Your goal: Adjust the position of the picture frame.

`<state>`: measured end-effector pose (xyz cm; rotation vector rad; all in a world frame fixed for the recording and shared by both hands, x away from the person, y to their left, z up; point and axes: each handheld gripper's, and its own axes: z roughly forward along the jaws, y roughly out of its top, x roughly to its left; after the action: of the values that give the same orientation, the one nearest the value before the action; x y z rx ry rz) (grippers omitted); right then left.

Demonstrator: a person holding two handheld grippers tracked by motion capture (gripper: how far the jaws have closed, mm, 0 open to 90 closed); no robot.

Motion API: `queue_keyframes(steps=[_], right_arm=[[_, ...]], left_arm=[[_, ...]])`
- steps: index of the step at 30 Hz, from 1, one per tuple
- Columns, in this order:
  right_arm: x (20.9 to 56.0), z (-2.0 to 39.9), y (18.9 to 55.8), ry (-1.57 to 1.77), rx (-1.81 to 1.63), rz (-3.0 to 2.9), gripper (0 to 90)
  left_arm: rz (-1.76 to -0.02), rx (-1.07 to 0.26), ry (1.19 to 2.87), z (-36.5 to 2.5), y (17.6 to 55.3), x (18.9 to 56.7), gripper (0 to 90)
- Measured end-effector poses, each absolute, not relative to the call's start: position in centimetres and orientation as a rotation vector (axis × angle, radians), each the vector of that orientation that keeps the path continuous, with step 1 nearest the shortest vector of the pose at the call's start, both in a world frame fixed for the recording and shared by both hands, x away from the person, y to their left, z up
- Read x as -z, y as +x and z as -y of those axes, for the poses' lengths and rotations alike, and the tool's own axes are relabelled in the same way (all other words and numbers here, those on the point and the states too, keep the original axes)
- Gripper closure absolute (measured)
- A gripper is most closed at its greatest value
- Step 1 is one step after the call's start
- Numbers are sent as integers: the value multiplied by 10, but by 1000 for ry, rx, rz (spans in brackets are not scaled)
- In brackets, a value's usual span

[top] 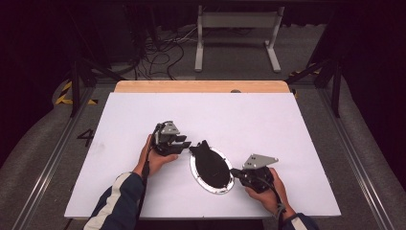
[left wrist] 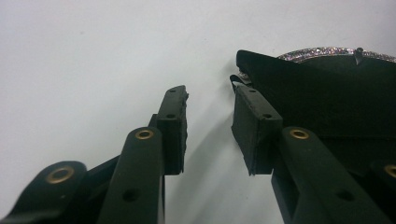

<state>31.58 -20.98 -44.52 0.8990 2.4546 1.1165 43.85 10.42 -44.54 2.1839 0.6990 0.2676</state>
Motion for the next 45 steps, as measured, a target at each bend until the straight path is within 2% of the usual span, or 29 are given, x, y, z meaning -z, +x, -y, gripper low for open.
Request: queue_keyframes(steps=[7,11,27,30,35,45], right_arm=[[451,214,290,895,-1136,-2508,900],[457,211,283,895,-1147,-2554,900],[460,188,276,824,-1111,-2556,900],[460,188,276,828,-1108,-2554,900],[460,190,276,824,-1099,-2527,900],[459,192,282,886,-1084,-2508,900]], left_arm=[[-693,-283,2198,-95,442,448,698],[-693,-293,2194,-89,445,449,694],[-737,-283,2254,-66,453,456,728],[-734,-262,2247,-67,454,457,733],[-710,-242,2253,-72,452,457,805],[-739,-191,2249,-96,441,459,807]])
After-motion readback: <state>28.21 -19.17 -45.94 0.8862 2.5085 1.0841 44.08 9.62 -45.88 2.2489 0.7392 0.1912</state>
